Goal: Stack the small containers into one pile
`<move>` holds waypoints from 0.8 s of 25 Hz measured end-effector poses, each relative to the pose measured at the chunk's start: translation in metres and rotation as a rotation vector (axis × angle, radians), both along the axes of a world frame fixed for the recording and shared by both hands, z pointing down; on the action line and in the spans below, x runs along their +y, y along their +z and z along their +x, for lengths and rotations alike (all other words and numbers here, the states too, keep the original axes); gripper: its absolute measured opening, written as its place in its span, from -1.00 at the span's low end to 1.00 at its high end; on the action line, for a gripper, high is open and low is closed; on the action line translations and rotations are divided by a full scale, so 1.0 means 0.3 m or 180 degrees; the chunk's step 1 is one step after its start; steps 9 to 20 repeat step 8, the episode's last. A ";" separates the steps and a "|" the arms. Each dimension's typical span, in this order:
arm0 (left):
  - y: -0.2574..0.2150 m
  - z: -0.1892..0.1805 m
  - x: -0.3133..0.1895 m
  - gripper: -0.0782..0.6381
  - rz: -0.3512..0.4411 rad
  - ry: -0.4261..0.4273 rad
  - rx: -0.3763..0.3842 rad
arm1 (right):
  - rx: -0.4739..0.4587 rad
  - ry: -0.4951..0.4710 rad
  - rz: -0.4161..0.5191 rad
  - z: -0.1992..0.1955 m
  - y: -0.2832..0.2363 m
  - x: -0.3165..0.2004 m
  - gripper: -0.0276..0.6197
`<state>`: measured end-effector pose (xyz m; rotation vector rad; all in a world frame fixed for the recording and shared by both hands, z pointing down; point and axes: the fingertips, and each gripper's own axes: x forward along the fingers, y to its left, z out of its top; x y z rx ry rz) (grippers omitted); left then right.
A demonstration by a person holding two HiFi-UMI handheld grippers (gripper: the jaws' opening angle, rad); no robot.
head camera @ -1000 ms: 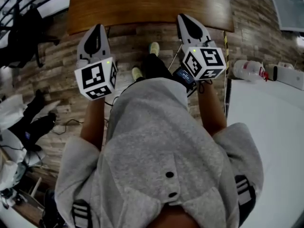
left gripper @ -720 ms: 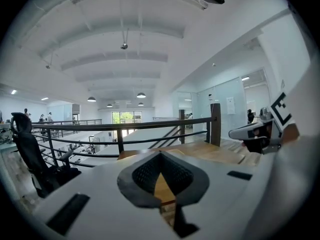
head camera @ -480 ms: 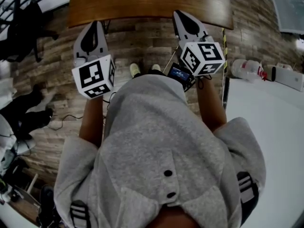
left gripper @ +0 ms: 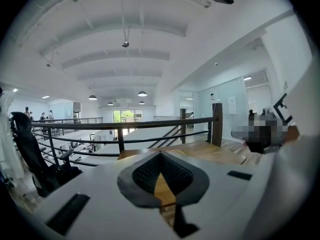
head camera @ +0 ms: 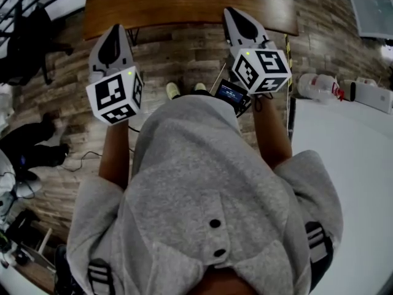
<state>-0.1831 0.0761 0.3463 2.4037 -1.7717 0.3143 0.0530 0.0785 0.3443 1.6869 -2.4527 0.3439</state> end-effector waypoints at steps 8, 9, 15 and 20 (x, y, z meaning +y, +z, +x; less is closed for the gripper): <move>-0.009 -0.026 -0.017 -0.75 0.0027 -0.0018 -0.0045 | -0.0067 -0.0038 0.0079 -0.043 -0.021 -0.030 -0.87; -0.009 -0.026 -0.017 -0.75 0.0027 -0.0018 -0.0045 | -0.0067 -0.0038 0.0079 -0.043 -0.021 -0.030 -0.87; -0.009 -0.026 -0.017 -0.75 0.0027 -0.0018 -0.0045 | -0.0067 -0.0038 0.0079 -0.043 -0.021 -0.030 -0.87; -0.009 -0.026 -0.017 -0.75 0.0027 -0.0018 -0.0045 | -0.0067 -0.0038 0.0079 -0.043 -0.021 -0.030 -0.87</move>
